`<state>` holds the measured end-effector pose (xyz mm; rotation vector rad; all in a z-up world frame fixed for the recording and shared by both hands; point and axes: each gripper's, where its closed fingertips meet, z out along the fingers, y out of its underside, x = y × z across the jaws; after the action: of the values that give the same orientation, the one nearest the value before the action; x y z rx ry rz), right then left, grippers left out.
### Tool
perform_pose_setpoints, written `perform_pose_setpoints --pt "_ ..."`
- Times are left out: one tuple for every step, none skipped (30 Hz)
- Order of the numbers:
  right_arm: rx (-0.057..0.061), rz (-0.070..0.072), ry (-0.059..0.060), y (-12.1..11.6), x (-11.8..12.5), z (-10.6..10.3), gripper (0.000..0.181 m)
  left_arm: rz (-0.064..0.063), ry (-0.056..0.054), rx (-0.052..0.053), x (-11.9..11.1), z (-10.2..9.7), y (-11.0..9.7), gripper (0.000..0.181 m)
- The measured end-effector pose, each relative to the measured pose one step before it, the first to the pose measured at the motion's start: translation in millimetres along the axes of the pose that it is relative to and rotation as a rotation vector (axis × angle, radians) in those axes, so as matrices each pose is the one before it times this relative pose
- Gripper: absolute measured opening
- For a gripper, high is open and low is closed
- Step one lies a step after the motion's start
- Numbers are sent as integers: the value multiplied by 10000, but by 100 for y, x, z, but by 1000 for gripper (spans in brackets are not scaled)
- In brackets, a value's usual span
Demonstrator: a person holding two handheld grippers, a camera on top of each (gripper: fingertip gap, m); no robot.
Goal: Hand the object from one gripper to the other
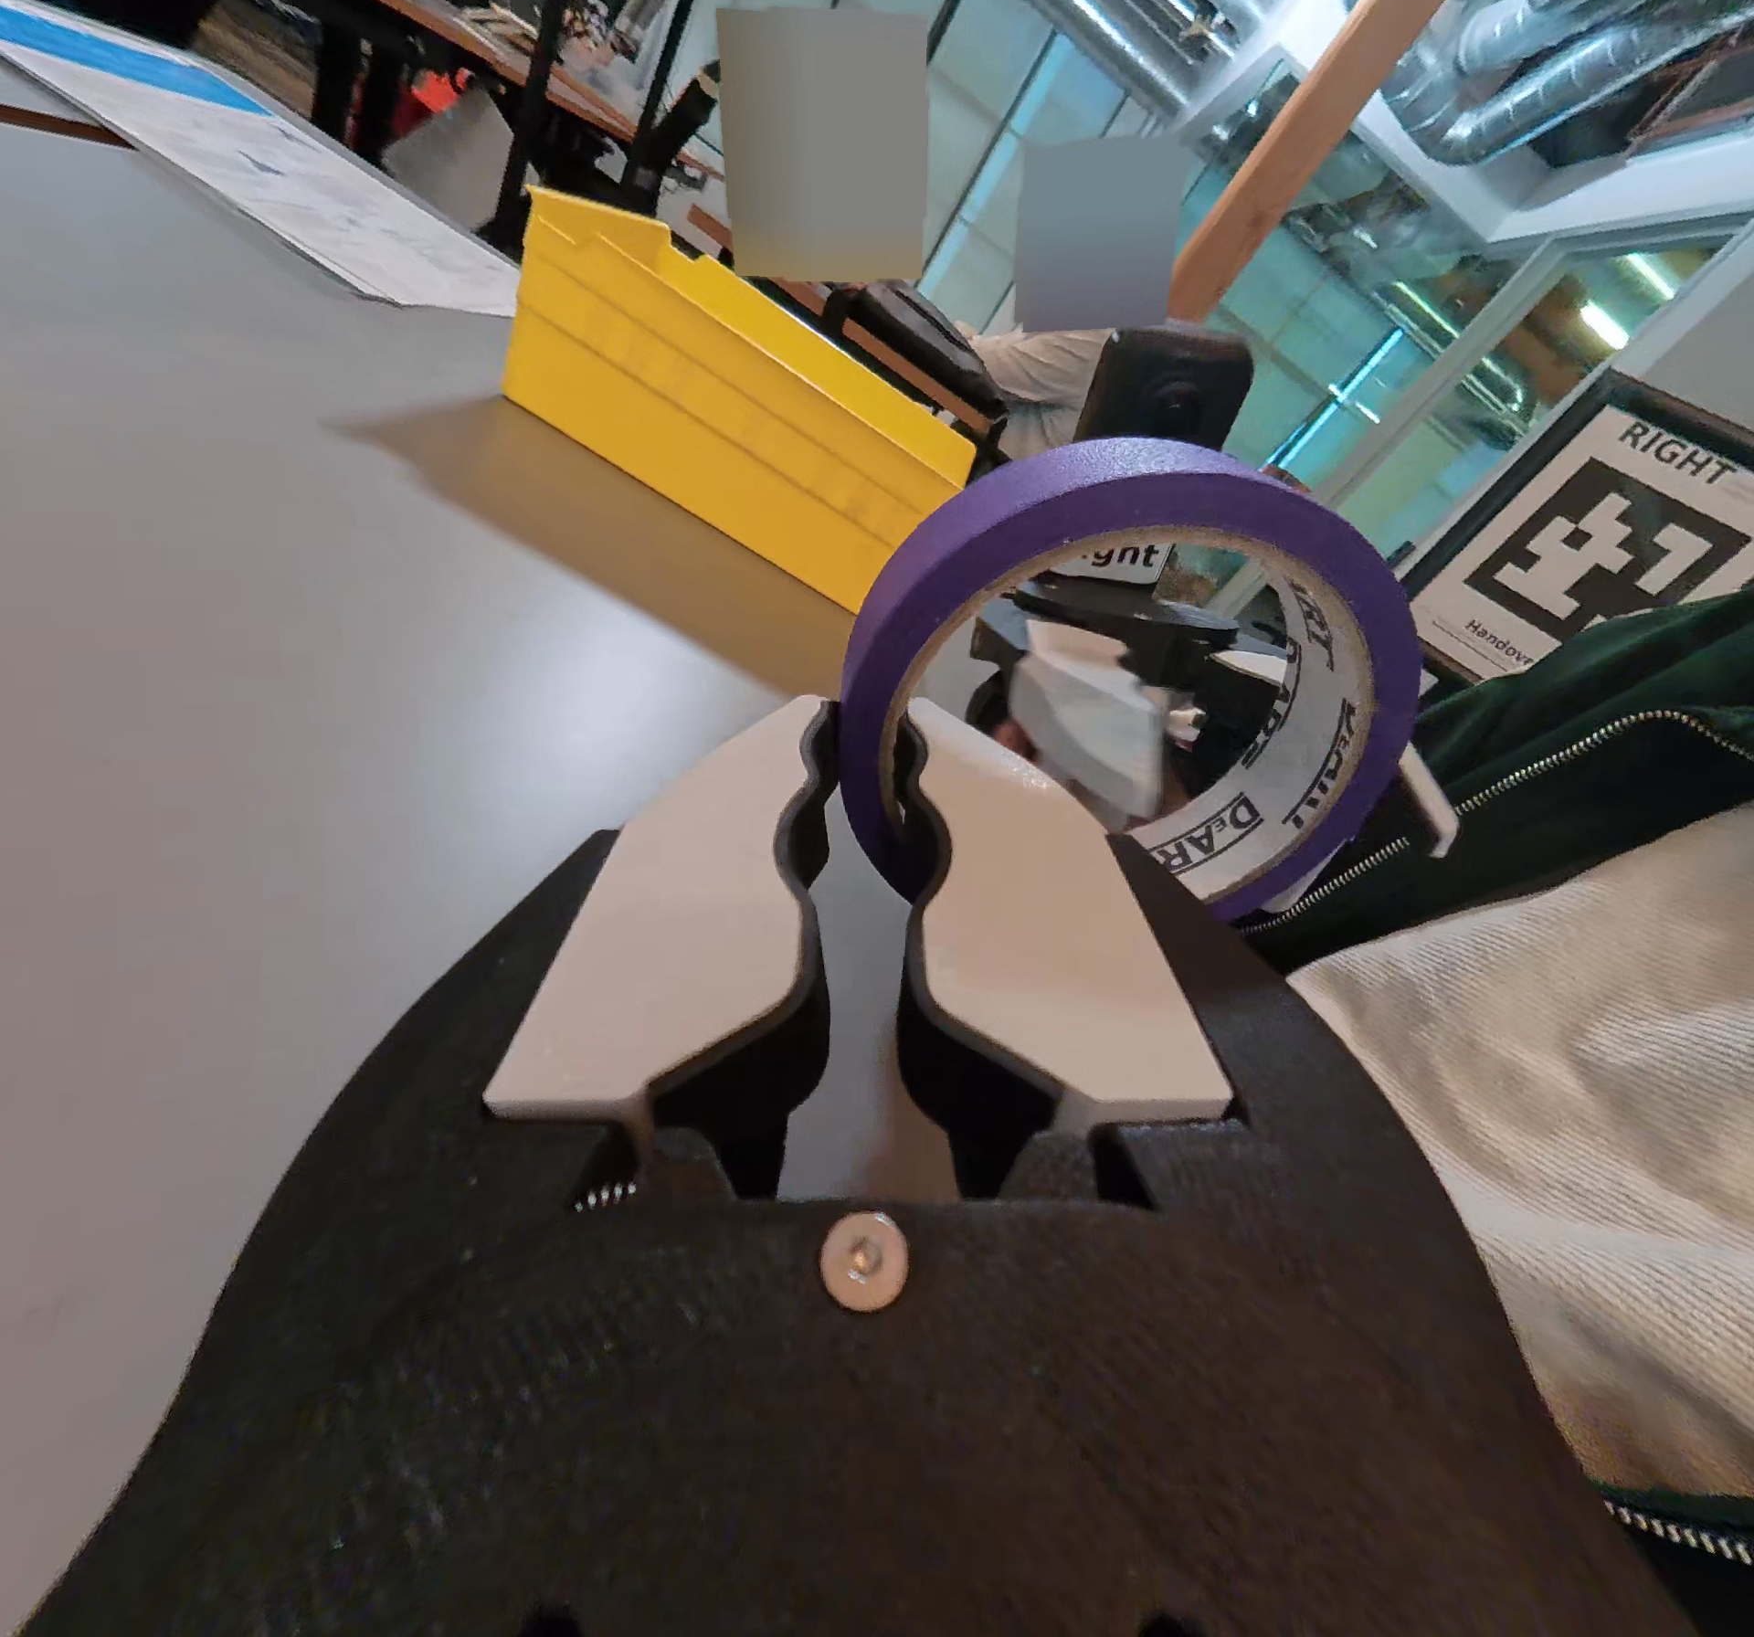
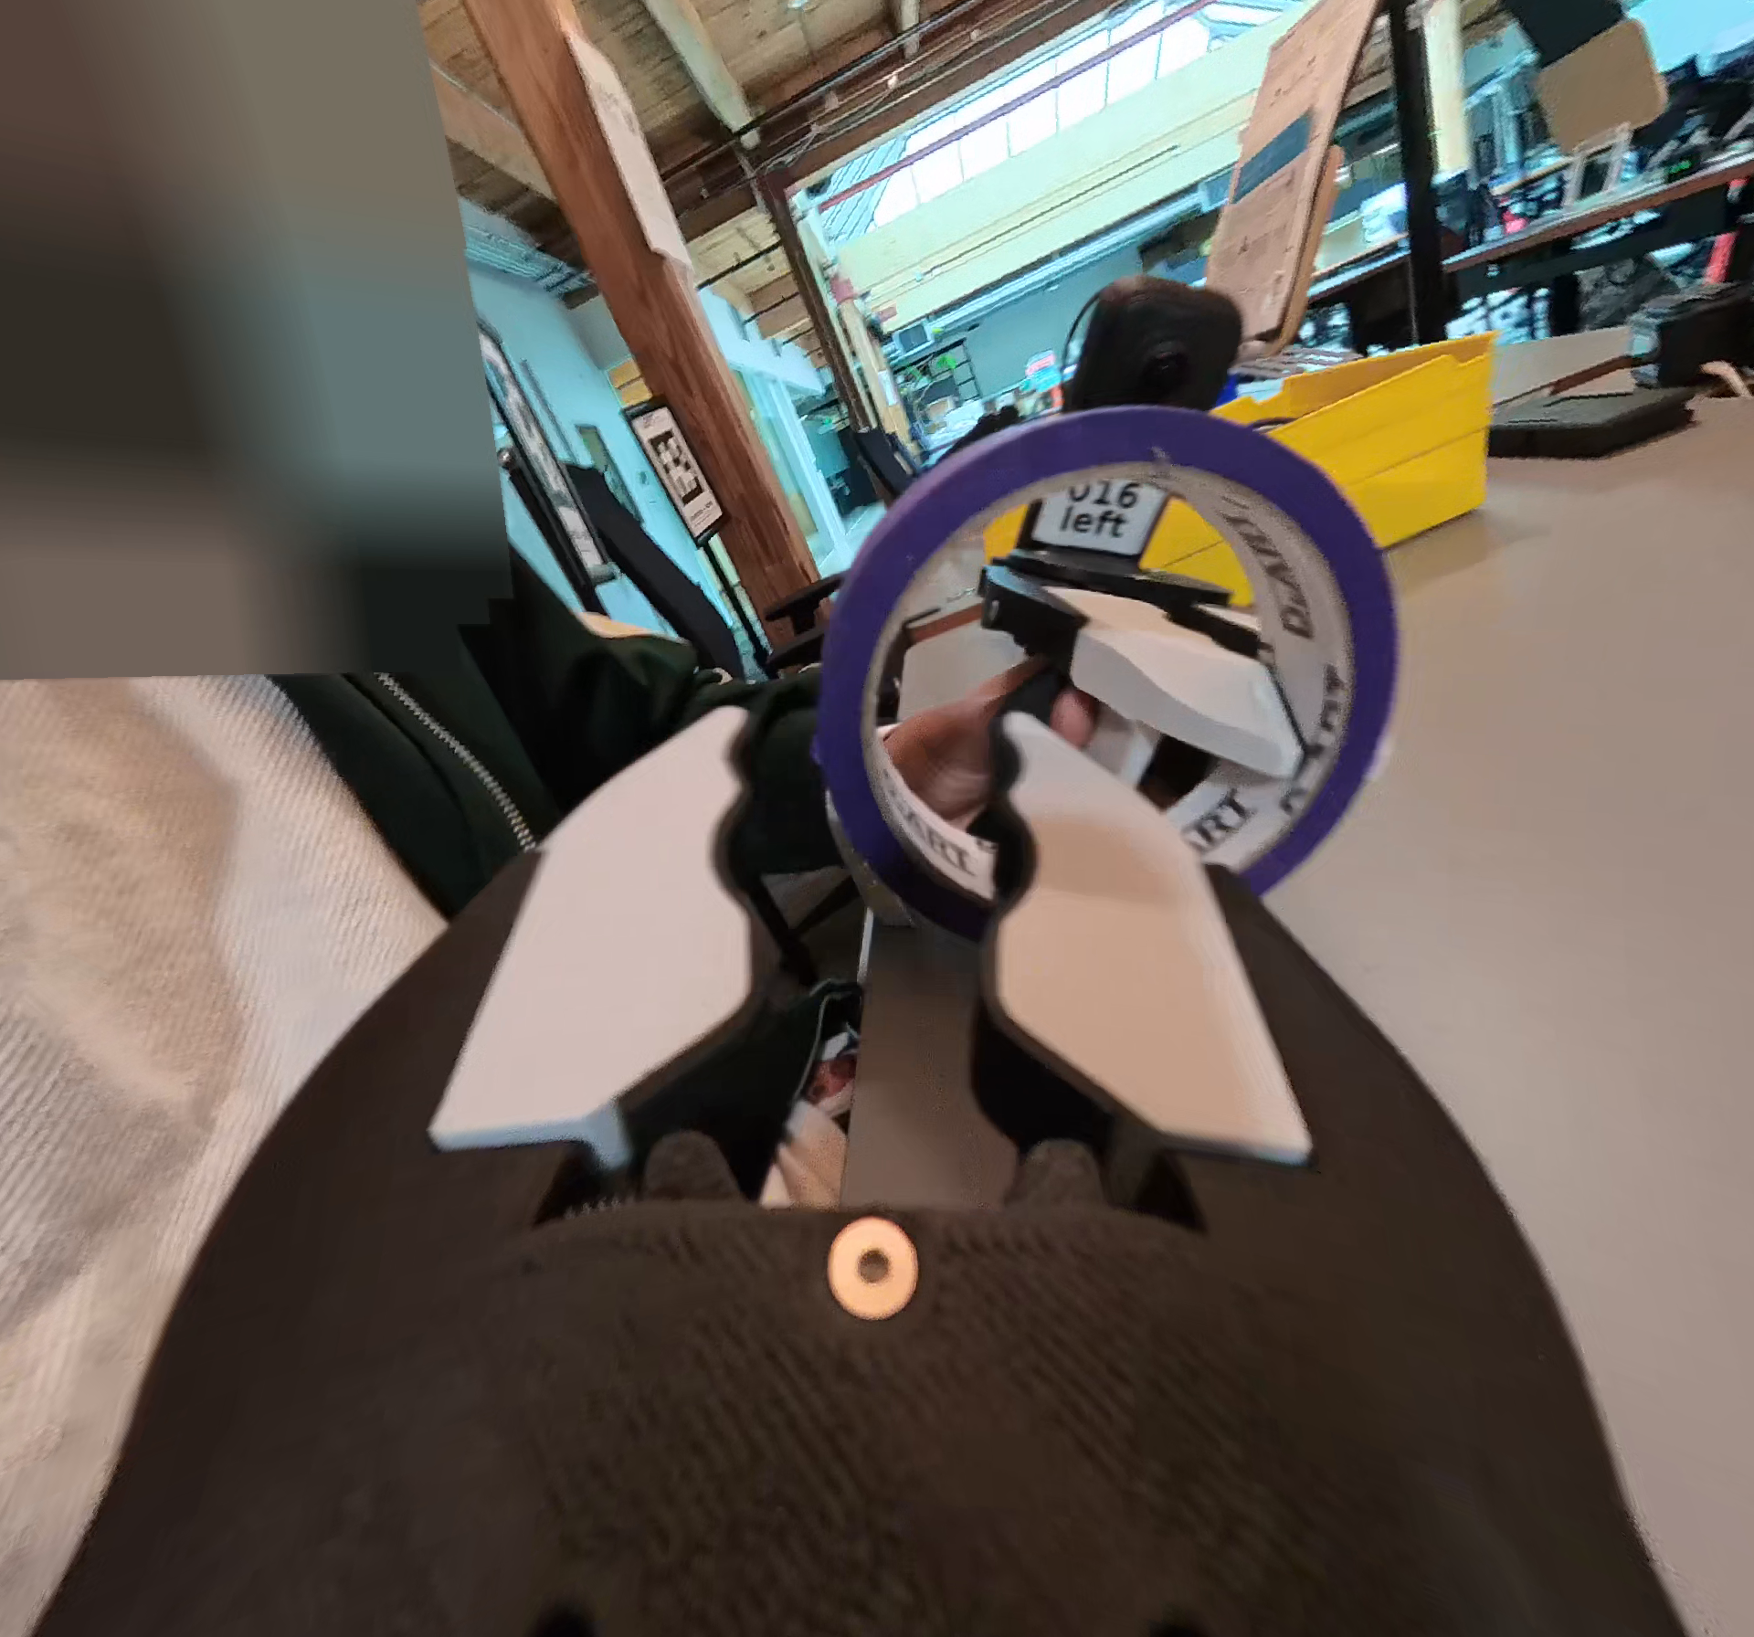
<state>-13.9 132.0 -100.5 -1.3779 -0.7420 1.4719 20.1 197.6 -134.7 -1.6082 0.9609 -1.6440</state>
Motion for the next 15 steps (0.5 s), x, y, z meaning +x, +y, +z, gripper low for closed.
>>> perform_pose_setpoints --pt "253 165 183 -374 408 -211 61 -20 -46 55 -146 -191 -165 11" --pt "364 137 190 -582 433 -317 68 -16 -89 57 -253 -199 -129 11" --pt "393 109 199 -674 432 -390 70 -29 -72 53 -272 -192 -108 11" --pt "357 75 220 -669 484 -431 71 -80 -1 11 -203 -141 -46 11" --pt "298 46 230 -591 498 -430 71 -89 18 31 -157 -105 -41 11" --pt "247 10 226 -543 469 -410 72 -74 8 57 -124 -84 -54 11" --pt "233 -17 195 -516 420 -372 72 -65 22 25 -79 -46 -16 11" --pt "235 -12 132 -494 291 -312 71 -36 10 -25 -58 -10 50 11" --pt "197 36 94 -400 249 -259 70 14 -11 -44 -43 19 80 11" --pt "159 94 71 -296 214 -200 69 43 -25 -50 -32 26 86 11" --pt "143 138 35 -221 163 -142 69 50 -25 -66 -18 44 94 11" --pt "110 161 19 -146 139 -88 68 61 -12 -75 18 49 99 11" --pt "63 124 15 -79 108 -57 68 74 -24 -66 2 45 92 11" --pt "24 63 5 -22 51 -27 67 84 -34 -58 5 41 83 11" --pt "-4 19 -5 10 16 3 67 71 -22 -67 7 44 91 11"
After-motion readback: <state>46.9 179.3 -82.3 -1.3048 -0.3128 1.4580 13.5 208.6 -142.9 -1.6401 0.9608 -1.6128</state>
